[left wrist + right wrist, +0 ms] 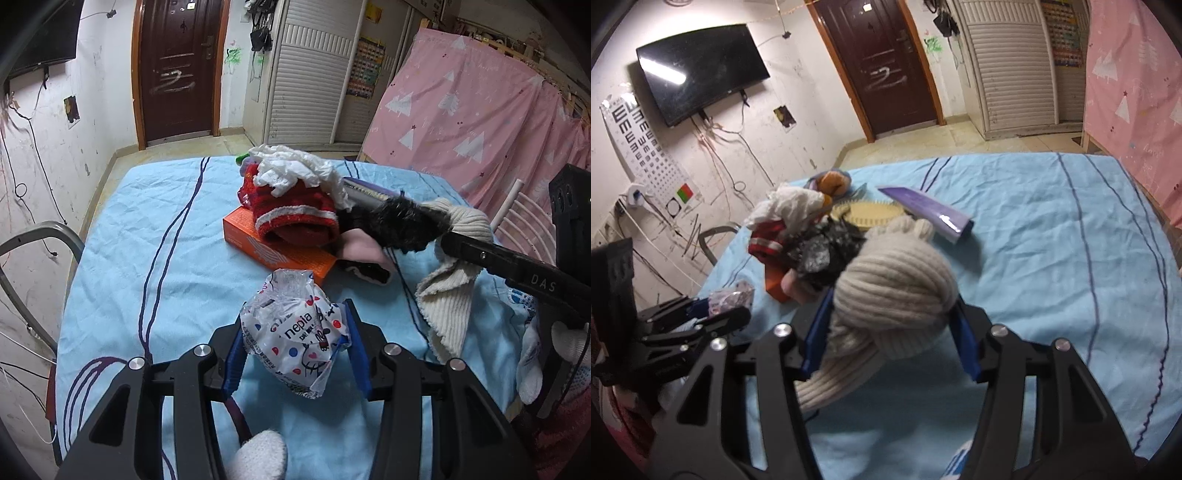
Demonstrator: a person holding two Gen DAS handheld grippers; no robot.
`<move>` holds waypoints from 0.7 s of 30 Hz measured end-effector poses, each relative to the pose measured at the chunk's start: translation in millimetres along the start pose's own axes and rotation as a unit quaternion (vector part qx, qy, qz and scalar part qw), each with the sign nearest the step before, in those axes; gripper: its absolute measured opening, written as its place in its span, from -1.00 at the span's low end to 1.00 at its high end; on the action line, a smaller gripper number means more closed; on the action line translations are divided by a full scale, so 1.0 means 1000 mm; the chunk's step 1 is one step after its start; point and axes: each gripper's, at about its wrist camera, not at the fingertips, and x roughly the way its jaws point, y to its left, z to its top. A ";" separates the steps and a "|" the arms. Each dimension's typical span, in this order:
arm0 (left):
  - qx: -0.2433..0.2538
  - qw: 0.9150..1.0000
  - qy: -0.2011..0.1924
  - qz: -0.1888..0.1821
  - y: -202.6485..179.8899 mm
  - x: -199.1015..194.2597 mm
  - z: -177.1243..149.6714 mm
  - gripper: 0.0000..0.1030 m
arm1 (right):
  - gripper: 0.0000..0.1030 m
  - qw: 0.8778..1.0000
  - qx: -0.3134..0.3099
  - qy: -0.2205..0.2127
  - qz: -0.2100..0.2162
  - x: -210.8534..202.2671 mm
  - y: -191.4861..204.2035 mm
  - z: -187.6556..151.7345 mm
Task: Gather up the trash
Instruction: 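Carry the snack bag to the yellow bucket with the left gripper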
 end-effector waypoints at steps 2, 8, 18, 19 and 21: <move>0.005 1.000 -0.007 0.001 -0.006 -0.009 -0.001 -0.26 | 0.09 1.000 0.006 -0.012 0.001 -0.011 -0.006 0.001; 0.028 0.999 -0.028 0.008 -0.034 -0.033 0.002 -0.26 | 0.09 0.999 0.023 -0.044 0.003 -0.039 -0.025 0.001; 0.068 0.996 -0.050 -0.012 -0.096 -0.046 0.029 -0.26 | 0.09 0.992 0.071 -0.100 -0.005 -0.084 -0.080 -0.002; 0.075 0.996 -0.051 -0.015 -0.104 -0.044 0.031 -0.26 | 0.09 0.992 0.075 -0.104 -0.007 -0.087 -0.086 -0.002; 0.088 0.994 -0.057 -0.020 -0.120 -0.042 0.035 -0.26 | 0.09 0.989 0.086 -0.115 -0.013 -0.098 -0.102 -0.002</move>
